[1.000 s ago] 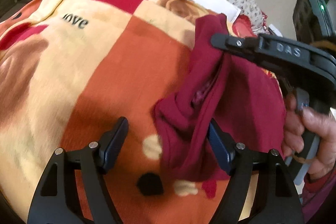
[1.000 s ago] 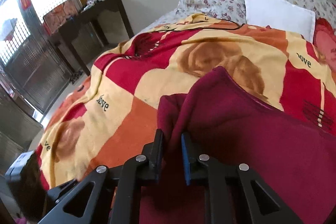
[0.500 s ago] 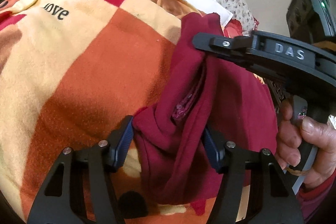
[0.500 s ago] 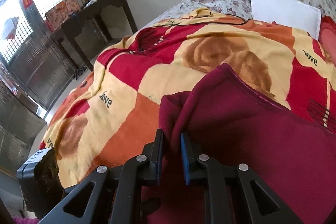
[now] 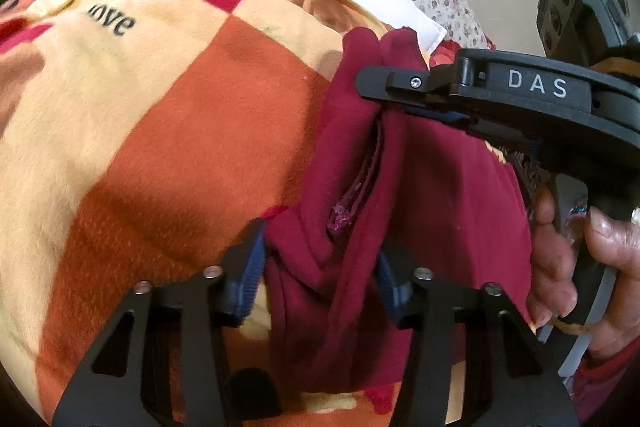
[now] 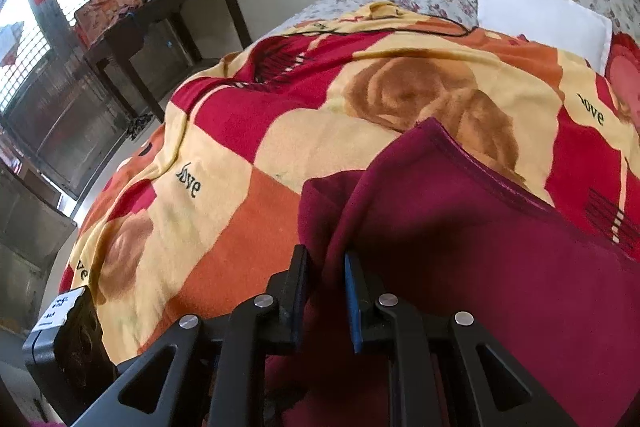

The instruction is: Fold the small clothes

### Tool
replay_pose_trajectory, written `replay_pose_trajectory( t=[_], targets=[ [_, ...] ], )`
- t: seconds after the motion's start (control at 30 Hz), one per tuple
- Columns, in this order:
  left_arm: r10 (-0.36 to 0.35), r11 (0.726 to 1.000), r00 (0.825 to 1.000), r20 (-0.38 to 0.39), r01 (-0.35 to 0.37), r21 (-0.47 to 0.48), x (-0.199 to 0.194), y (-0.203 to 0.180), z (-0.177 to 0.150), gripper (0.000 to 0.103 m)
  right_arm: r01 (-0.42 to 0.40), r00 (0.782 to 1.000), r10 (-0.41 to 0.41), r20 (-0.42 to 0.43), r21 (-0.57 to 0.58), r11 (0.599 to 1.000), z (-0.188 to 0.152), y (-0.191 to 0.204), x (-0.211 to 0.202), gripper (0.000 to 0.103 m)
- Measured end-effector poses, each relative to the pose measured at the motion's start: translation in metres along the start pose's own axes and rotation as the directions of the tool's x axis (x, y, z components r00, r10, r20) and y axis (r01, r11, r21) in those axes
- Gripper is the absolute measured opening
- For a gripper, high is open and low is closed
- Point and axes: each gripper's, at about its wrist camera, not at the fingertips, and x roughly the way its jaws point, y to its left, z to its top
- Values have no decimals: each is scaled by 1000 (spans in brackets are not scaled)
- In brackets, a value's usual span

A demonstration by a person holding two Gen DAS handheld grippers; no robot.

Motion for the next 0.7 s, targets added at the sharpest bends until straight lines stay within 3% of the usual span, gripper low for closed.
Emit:
replay_pose_trajectory(
  t=[0.07,0.27,0.4,0.53,0.57,0.6,0.63,0.67,0.7],
  targets=[
    [-38,998,999,2,38,-46,-1,6,-1,41,42,999,-42,-20,-5,999,-1,5,3,60],
    [-51,997,999,4,51,-62,1,9,-1,41,119,992,-121,-38,-55,991,0,22,17,62],
    [-48,997,999,11,48,-54,1,9,-1,41,213,973,-222,-69,-112,971,1,34,40,73],
    [-48,998,999,22,49,-50,1,9,-2,41,229,973,-232,-13,-113,967,-1,31,43,76],
    [-44,998,999,26,45,-47,1,8,-3,42,219,975,-221,-2,-104,970,-2,29,40,71],
    [-41,998,999,30,43,-46,-1,8,-6,43,226,974,-226,12,-97,969,-3,25,36,52],
    [-40,998,999,34,42,-41,-1,6,-6,47,215,977,-214,22,-88,973,-4,20,30,45],
    [-38,999,999,32,39,-31,-1,4,-8,51,155,988,-154,27,-63,986,-3,13,23,29],
    [-32,999,999,29,33,-17,-1,1,-10,53,86,996,-85,32,-22,996,-4,3,13,20]
  ],
)
